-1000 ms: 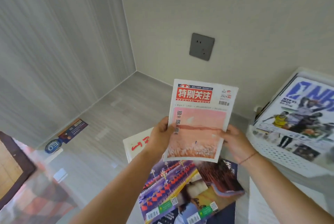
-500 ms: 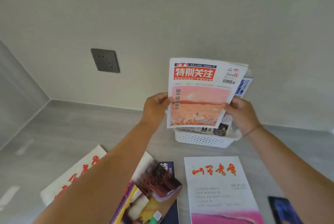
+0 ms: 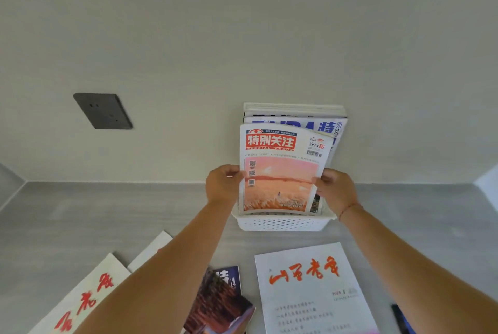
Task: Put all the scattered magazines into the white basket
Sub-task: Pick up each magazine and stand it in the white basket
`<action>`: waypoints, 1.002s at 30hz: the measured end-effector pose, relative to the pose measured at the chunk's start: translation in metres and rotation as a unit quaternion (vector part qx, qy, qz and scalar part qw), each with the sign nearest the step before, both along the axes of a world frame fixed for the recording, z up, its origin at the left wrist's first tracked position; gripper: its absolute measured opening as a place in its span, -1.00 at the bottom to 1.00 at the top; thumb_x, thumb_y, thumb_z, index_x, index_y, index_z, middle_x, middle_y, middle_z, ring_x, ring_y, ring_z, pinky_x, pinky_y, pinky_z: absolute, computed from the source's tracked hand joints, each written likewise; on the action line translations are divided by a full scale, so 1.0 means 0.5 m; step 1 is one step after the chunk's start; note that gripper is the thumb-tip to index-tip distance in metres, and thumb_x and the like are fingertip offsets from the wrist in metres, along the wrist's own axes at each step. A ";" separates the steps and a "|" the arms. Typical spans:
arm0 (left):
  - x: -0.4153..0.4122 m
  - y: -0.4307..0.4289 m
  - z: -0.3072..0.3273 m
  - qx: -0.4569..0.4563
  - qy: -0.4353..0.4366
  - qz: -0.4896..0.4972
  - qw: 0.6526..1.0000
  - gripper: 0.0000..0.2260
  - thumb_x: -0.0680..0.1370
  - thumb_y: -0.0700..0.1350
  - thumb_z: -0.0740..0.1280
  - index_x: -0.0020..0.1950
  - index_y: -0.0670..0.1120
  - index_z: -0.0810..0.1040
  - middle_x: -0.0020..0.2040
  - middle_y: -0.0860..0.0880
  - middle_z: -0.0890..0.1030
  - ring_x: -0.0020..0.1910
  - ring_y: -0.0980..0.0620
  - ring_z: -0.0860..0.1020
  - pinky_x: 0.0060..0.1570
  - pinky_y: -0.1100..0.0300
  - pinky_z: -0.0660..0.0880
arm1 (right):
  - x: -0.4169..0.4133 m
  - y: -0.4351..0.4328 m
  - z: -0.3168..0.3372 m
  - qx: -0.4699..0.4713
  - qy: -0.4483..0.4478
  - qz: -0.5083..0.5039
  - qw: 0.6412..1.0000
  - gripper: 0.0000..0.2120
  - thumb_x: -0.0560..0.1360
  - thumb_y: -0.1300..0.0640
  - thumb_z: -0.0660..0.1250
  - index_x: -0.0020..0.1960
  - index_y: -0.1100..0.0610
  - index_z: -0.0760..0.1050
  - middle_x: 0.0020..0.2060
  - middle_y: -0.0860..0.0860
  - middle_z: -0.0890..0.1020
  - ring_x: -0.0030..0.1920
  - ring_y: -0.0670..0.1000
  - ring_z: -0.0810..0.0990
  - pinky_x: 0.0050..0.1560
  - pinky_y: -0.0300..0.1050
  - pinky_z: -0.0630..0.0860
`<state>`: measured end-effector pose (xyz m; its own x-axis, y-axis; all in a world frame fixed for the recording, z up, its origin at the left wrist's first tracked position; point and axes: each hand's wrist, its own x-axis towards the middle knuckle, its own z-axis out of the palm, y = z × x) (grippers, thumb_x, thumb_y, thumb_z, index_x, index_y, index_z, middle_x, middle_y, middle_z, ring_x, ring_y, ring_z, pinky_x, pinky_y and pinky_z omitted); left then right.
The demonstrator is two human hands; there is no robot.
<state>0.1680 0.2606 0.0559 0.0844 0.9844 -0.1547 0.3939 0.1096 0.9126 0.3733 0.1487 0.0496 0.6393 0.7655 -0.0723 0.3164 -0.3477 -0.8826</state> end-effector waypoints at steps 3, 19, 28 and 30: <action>0.004 0.007 -0.014 0.003 0.008 0.008 1.000 -0.91 0.45 -0.11 0.41 -0.22 0.03 0.56 -0.12 0.03 0.67 -0.16 0.00 0.63 -0.16 0.18 0.52 | 0.002 0.008 -0.013 -0.006 -0.007 -0.009 1.000 -0.86 0.50 0.18 0.29 -0.02 0.11 0.61 -0.14 0.02 0.68 -0.11 0.09 0.66 0.01 0.10 0.61; 0.018 0.008 -0.027 0.011 -0.004 -0.018 1.000 -0.81 0.50 -0.07 0.35 0.08 -0.03 0.65 0.01 -0.02 0.70 -0.22 0.09 0.59 -0.27 0.30 0.47 | 0.002 0.016 -0.019 -0.028 -0.004 -0.057 0.998 -0.78 0.49 0.12 0.29 0.10 0.15 0.53 0.02 0.06 0.66 -0.05 0.02 0.58 -0.03 -0.10 0.50; -0.059 -0.068 -0.023 -0.001 0.009 0.010 1.000 -0.62 0.51 -0.03 0.35 0.30 -0.09 0.49 0.25 -0.04 0.57 0.20 0.01 0.53 0.17 0.19 0.39 | -0.042 -0.063 0.003 0.021 -0.068 -0.027 0.997 -0.70 0.50 0.10 0.29 0.22 0.13 0.45 0.18 0.04 0.54 0.12 -0.01 0.53 0.06 -0.16 0.43; -0.101 -0.110 -0.040 0.002 0.019 0.000 1.000 -0.61 0.50 -0.01 0.36 0.30 -0.07 0.49 0.26 -0.02 0.57 0.20 0.04 0.52 0.15 0.21 0.38 | -0.072 -0.107 -0.003 0.042 -0.101 -0.020 0.994 -0.76 0.50 0.13 0.29 0.16 0.10 0.47 0.12 0.02 0.53 0.05 -0.06 0.52 0.05 -0.15 0.48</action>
